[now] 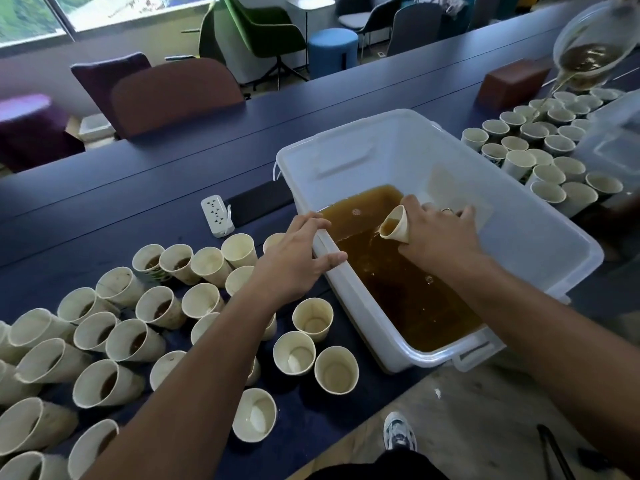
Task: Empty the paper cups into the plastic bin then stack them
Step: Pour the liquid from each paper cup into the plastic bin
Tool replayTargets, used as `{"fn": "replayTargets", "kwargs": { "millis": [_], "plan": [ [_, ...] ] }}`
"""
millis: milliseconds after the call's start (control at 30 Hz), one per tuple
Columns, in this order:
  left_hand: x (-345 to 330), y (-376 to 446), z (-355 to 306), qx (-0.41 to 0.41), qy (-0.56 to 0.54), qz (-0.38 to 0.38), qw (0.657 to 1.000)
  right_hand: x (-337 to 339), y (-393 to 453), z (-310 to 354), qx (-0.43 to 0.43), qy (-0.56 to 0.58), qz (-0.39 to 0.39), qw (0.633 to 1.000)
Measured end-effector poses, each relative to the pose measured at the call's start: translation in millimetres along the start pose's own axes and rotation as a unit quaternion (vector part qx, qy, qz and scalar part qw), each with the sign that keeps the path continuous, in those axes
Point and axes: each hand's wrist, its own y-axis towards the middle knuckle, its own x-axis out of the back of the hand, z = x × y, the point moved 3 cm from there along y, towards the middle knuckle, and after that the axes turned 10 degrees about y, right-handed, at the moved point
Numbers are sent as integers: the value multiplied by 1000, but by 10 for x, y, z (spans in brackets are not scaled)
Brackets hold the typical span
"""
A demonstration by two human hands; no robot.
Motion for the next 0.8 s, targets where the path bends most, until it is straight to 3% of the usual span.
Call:
{"fn": "replayTargets", "kwargs": {
  "millis": [467, 800],
  "plan": [
    [-35, -2, 20, -8, -10, -10, 1000, -5, 10, 37, 41, -63, -54, 996],
    [-43, -6, 0, -5, -20, -6, 1000, 7, 36, 29, 42, -24, -20, 999]
  ]
}}
